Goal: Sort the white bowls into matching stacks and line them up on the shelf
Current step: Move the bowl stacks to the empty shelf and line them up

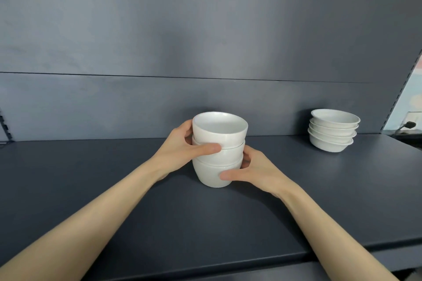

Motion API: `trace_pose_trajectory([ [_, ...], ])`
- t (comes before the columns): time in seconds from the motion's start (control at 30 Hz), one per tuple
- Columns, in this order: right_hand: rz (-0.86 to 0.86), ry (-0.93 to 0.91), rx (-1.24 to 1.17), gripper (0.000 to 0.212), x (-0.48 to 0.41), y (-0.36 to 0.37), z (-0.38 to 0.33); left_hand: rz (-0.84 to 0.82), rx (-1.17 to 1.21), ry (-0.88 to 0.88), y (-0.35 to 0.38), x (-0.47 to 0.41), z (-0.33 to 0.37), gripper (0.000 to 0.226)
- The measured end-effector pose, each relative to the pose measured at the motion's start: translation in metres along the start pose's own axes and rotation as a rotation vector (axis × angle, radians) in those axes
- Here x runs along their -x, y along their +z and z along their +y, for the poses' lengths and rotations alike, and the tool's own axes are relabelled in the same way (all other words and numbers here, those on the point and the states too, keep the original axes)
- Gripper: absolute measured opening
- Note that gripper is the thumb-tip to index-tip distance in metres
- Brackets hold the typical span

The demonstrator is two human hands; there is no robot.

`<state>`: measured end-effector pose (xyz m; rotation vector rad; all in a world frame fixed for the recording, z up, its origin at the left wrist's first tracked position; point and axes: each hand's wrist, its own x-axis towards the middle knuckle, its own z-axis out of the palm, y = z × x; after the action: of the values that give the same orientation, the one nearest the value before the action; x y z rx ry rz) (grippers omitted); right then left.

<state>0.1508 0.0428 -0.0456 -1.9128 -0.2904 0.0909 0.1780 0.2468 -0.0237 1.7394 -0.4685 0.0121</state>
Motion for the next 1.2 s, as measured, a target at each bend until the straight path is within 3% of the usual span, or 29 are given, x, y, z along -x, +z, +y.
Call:
trace_pose_trajectory([
  [0.4,-0.032,-0.086,-0.029,0.056,0.010,0.005,-0.037,0.147,-0.028,0.017,-0.012,0.032,0.045,0.049],
  [0.63,-0.132,-0.186,-0.047,0.054,0.021,0.027,-0.078,0.291,-0.043,0.057,-0.033,0.081,0.083,0.067],
  [0.93,-0.248,-0.289,-0.096,0.049,0.036,0.117,-0.118,0.441,-0.113,0.033,-0.096,0.172,0.102,0.058],
  [1.07,-0.299,-0.319,-0.096,0.047,0.041,0.172,-0.144,0.502,-0.131,0.044,-0.139,0.218,0.106,0.071],
  [1.2,-0.333,-0.340,-0.085,0.048,0.049,0.241,-0.168,0.532,-0.158,0.040,-0.189,0.272,0.107,0.067],
])
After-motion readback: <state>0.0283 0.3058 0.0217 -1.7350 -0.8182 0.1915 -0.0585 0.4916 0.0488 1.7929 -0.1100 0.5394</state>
